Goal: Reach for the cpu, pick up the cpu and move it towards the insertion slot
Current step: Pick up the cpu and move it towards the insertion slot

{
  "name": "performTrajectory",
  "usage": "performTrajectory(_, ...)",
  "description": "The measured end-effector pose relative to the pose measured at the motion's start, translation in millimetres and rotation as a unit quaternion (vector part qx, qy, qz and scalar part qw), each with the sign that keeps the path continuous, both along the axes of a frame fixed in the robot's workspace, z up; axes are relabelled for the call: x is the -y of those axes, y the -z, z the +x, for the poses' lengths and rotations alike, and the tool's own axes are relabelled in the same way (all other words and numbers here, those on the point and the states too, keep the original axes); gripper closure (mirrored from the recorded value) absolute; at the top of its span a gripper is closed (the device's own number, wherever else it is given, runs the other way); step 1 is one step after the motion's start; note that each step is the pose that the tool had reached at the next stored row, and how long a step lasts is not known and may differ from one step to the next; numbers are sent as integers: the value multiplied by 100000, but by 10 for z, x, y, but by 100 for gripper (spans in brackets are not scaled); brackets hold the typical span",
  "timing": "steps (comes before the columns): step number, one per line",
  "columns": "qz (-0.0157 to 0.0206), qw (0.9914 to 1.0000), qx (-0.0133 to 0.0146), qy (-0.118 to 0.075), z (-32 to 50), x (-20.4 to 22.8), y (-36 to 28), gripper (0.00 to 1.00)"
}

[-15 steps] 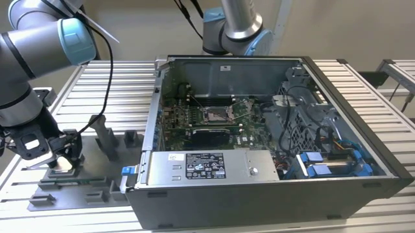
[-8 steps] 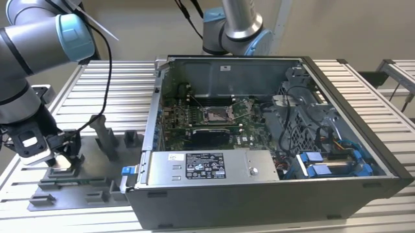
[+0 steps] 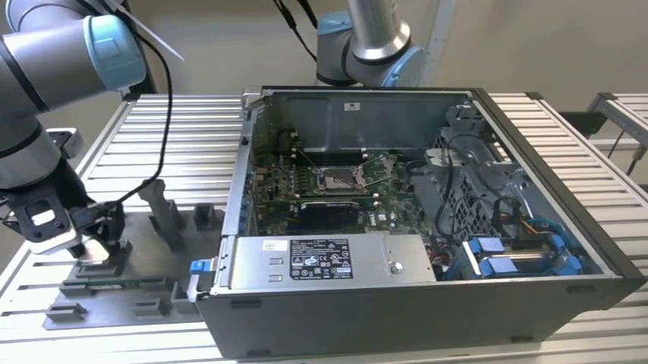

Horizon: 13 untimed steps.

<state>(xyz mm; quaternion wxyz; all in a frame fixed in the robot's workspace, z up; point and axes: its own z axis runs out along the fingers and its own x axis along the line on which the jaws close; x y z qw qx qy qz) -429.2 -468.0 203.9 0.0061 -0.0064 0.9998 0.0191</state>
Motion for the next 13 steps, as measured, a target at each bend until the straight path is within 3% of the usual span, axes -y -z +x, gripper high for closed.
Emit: performTrajectory(13, 5, 100000, 44, -1, 0, 0, -92, 100)
